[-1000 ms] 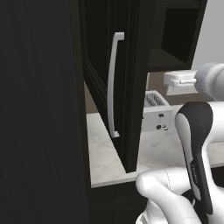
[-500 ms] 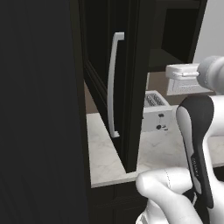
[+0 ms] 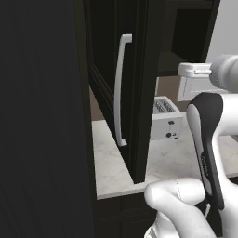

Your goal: Locate and retrieve the dish brush and soap dispenser from the cabinet. Place them next to the sink.

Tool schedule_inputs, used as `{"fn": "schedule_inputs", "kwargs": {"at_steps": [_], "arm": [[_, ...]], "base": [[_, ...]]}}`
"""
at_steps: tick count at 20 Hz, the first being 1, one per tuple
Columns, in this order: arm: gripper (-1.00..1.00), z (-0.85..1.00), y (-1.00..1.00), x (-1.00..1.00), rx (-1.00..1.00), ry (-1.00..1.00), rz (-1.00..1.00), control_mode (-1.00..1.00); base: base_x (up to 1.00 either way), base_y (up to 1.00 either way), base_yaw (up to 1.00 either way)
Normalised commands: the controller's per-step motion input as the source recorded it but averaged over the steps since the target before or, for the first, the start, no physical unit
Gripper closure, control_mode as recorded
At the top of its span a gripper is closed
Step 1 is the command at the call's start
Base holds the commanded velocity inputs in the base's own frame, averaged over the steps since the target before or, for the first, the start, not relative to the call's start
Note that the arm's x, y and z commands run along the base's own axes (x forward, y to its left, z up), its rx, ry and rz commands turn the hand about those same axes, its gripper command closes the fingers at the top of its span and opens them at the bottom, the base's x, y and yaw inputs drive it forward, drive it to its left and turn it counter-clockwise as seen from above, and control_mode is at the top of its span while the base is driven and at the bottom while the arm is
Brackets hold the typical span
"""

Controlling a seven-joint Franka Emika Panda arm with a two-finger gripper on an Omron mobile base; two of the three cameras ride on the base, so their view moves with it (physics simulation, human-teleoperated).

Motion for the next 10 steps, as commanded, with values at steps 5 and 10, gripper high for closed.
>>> {"fn": "schedule_inputs", "kwargs": {"at_steps": [5, 10], "arm": [[-1.0, 0.0, -0.06, 0.34, 0.0, 0.04, -0.02, -1.0], [-1.0, 0.0, -0.03, 0.4, 0.0, 0.09, -0.04, -1.0]], "base": [[0.0, 0.0, 0.0], [0.0, 0.0, 0.0]]}}
